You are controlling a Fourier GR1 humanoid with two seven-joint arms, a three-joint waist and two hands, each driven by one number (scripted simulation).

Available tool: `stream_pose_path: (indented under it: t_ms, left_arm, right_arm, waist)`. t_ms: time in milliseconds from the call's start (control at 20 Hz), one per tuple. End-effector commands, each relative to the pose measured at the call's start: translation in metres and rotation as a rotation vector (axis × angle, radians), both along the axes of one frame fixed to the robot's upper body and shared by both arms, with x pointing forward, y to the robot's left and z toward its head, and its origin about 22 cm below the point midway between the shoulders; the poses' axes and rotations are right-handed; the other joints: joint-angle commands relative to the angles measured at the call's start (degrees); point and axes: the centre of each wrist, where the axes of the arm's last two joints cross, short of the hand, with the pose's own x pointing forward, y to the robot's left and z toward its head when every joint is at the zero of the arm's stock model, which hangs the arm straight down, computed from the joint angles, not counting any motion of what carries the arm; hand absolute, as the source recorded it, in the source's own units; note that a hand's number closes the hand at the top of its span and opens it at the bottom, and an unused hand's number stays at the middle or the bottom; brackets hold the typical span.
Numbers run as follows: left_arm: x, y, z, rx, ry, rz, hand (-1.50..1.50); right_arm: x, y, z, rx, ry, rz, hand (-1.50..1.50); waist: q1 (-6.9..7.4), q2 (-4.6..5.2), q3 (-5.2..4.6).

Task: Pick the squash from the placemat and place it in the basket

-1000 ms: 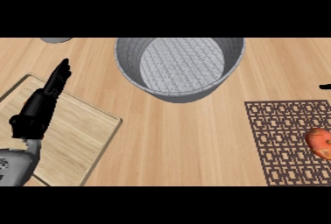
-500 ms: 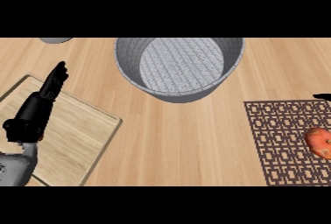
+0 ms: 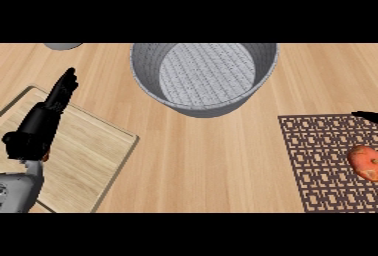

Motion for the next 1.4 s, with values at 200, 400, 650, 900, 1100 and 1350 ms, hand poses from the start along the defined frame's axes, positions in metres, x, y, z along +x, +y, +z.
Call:
stream_pose_path:
  t_ms: [200, 400, 650, 900, 1100, 1350]
  left_arm:
    - [-0.003, -0.006, -0.004, -0.004, 0.008, -0.001, 0.00]
    - [-0.013, -0.005, -0.010, 0.000, -0.012, 0.016, 0.00]
    - [-0.003, -0.001, 0.006, 0.004, -0.012, 0.007, 0.00]
    - [-0.005, -0.003, -0.001, -0.007, 0.001, -0.001, 0.00]
    - [-0.005, 0.011, 0.015, 0.006, -0.002, 0.009, 0.00]
    - [-0.014, -0.011, 0.004, -0.003, -0.003, -0.005, 0.00]
  right_arm:
    - [-0.005, -0.003, -0.020, 0.010, -0.013, -0.021, -1.50]
    - [-0.015, -0.005, -0.039, 0.000, -0.011, -0.014, -1.50]
    - [-0.004, -0.004, -0.027, 0.001, 0.012, -0.026, -1.50]
    - [-0.015, -0.018, -0.048, -0.007, 0.030, -0.040, -1.50]
    - [-0.003, -0.017, -0.061, 0.008, 0.023, -0.055, -1.50]
    - [-0.010, -0.019, -0.076, 0.025, 0.042, -0.068, 1.50]
  waist:
    - [-0.09, -0.01, -0.01]
    - [0.01, 0.00, 0.00]
    - [0.05, -0.01, 0.00]
    - [0.04, -0.01, 0.00]
    - [0.32, 0.03, 0.01]
    - [0.19, 0.00, 0.01]
